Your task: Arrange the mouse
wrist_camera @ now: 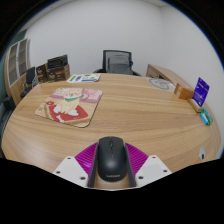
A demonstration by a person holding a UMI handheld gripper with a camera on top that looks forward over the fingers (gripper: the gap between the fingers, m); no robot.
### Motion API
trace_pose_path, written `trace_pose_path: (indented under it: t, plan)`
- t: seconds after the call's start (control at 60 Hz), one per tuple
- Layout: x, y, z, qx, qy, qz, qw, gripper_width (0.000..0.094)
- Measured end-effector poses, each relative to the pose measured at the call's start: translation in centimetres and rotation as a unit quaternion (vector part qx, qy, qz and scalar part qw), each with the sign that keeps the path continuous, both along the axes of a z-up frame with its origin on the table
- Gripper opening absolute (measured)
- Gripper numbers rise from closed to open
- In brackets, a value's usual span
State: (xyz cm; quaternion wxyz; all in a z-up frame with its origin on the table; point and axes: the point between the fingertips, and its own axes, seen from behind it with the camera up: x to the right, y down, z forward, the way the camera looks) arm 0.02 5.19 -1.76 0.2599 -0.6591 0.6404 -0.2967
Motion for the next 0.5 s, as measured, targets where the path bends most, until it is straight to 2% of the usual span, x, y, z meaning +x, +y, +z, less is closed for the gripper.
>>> trace_pose_path:
  t: [0.1,0.267,0.417,0.5]
  plan:
    - [-0.2,-0.3,-0.1,0.002,0.003,-0.017,1.0,0.042]
    - [-0.3,-0.5,0.1,0.001,-0.002,-0.025,1.0,0.0332]
    - [-0.8,-0.3,0.4,-0.01,0.007,-0.016,1.0,0.0308]
    - [-0.3,-0.1,3.3,-0.015,-0.013,-0.012,1.0,0.0308]
